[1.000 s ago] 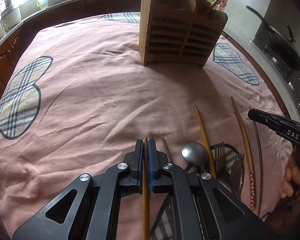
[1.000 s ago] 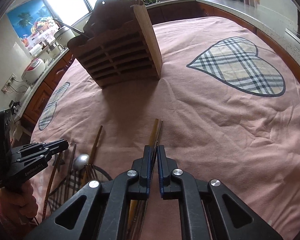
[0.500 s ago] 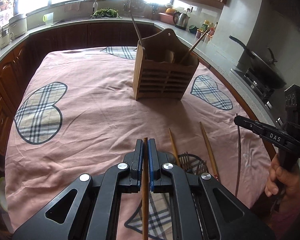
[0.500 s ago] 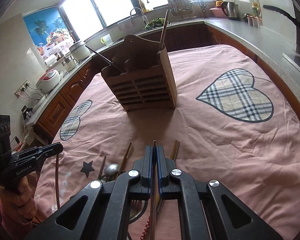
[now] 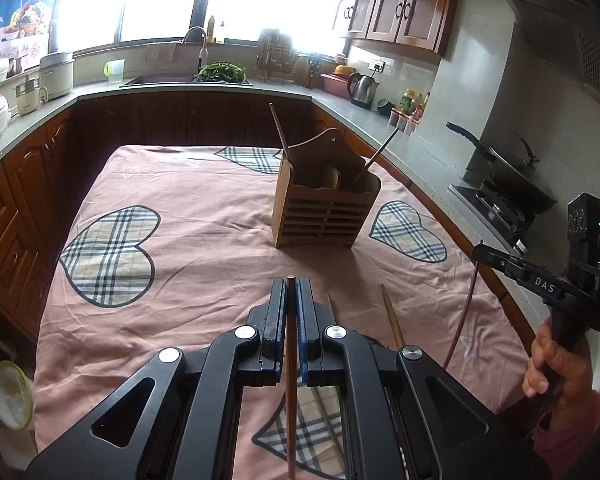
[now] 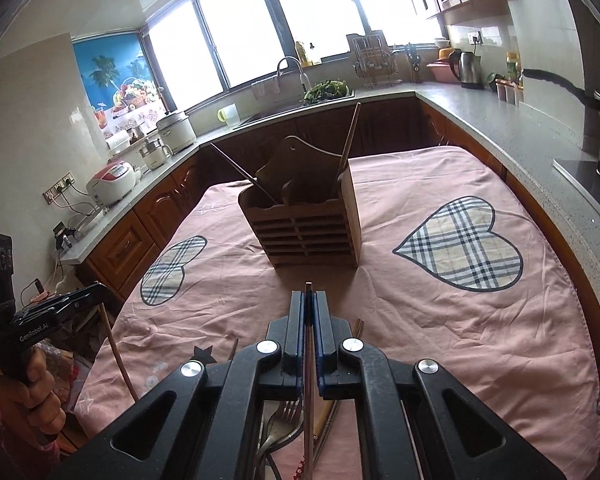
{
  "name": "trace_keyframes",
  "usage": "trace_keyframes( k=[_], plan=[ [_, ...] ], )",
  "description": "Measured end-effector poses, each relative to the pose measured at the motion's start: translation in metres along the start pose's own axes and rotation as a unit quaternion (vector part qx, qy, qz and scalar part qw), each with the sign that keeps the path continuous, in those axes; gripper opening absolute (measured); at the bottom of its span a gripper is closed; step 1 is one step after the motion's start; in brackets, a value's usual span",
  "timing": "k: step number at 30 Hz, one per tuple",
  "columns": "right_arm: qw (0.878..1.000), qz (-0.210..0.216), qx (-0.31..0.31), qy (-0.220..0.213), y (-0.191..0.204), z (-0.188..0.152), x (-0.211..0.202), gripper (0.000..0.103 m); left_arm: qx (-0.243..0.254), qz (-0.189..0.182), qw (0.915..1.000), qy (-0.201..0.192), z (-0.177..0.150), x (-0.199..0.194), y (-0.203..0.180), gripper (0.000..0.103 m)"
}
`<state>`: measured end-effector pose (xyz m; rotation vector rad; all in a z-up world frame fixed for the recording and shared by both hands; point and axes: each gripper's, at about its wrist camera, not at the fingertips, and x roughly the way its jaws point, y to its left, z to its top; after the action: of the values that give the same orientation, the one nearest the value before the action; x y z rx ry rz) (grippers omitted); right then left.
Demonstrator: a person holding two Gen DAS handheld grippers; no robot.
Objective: Organize utensils
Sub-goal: 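Lift both held chopsticks and carry them over the wooden holder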
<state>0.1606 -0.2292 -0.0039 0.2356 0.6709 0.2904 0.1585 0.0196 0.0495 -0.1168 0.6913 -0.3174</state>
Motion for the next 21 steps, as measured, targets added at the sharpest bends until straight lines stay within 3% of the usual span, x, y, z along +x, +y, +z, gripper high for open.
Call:
trace_keyframes(
  k=[12, 21],
  plan=[
    [0.999, -0.006, 0.0, -0.048, 0.0, 0.011, -0.026, 0.004, -0.052, -0.009, 0.9959, -0.074, 0.007, -0.03, 0.012, 0.004],
    [0.996, -0.003, 0.001, -0.085, 0.003, 0.029, -0.036, 0.004, -0.09, -0.012, 0.9899, -0.108, 0.019, -0.033, 0.024, 0.004]
  ],
)
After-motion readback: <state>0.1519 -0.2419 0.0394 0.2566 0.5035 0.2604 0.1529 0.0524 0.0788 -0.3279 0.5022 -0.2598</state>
